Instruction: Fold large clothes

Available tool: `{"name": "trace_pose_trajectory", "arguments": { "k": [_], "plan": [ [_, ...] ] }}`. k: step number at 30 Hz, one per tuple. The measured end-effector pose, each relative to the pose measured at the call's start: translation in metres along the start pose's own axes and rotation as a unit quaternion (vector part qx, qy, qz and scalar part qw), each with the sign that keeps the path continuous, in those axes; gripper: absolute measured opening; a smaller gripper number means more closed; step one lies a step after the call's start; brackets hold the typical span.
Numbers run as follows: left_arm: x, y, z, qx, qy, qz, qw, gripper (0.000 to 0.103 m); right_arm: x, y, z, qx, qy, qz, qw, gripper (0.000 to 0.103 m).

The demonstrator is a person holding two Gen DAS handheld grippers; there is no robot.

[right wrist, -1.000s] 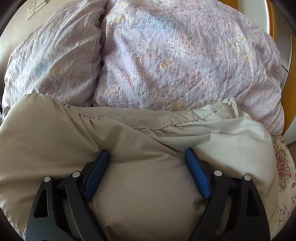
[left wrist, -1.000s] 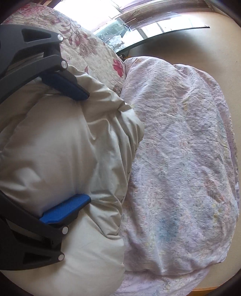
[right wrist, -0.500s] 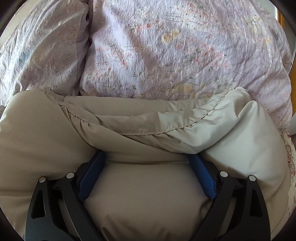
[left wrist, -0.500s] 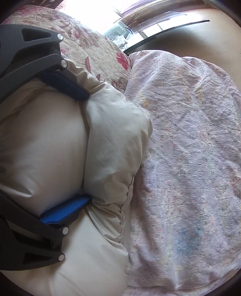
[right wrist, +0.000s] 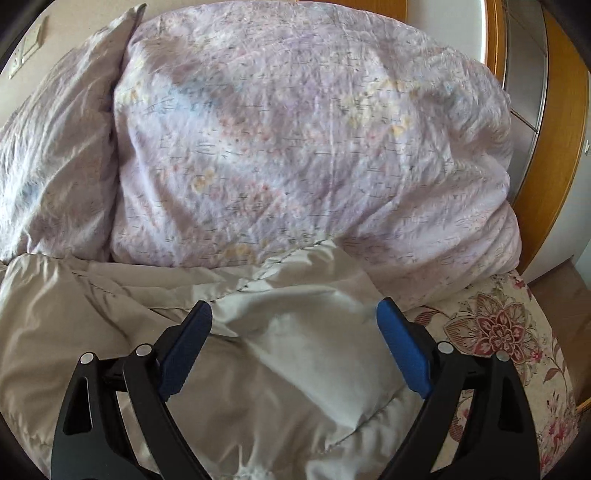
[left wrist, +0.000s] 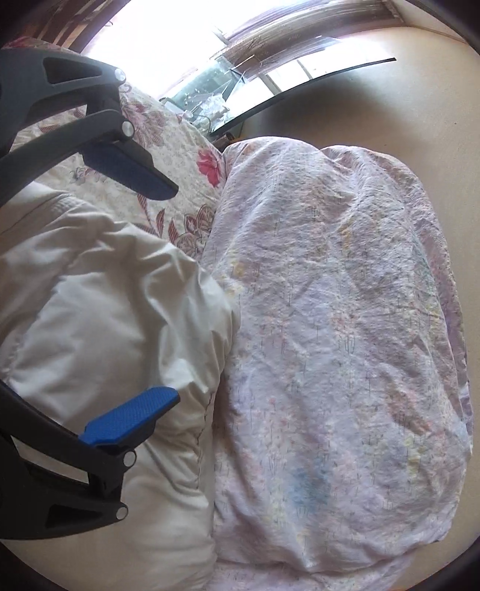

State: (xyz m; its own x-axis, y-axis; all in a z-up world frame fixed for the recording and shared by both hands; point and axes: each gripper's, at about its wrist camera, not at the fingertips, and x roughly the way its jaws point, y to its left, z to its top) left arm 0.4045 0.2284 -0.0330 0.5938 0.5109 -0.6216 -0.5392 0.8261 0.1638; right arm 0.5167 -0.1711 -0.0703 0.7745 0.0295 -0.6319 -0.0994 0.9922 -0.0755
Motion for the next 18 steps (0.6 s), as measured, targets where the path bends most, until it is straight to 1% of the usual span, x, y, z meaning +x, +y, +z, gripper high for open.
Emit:
{"name": "trace_pose_trajectory", "arguments": {
  "k": [2,5,8,10,14,18],
  "plan": [
    [0.012,0.001,-0.004,0.002,0.011,0.015,0.9998,0.101,-0.004,-0.017,-0.015,0.007,0.014,-0.003,1.000,0.092],
    [0.025,0.003,-0.013,-0.002,0.021,0.025,0.9995,0.101,0.009,-0.020,-0.027,0.006,0.032,-0.009,0.999,0.093],
    [0.037,0.009,-0.013,-0.025,0.038,0.014,0.9989,0.101,0.014,-0.028,-0.030,0.011,0.047,-0.009,0.999,0.093],
    [0.044,0.011,-0.014,-0.036,0.048,0.008,0.9982,0.101,0.024,-0.029,-0.030,0.007,0.061,-0.015,0.998,0.095],
    [0.055,0.010,-0.017,-0.049,0.065,-0.001,0.9967,0.101,0.034,-0.024,-0.033,-0.010,0.067,-0.036,0.997,0.097],
    [0.064,0.015,-0.020,-0.068,0.085,-0.024,0.9938,0.101,0.042,-0.024,-0.036,-0.009,0.078,-0.036,0.996,0.099]
  ]
}}
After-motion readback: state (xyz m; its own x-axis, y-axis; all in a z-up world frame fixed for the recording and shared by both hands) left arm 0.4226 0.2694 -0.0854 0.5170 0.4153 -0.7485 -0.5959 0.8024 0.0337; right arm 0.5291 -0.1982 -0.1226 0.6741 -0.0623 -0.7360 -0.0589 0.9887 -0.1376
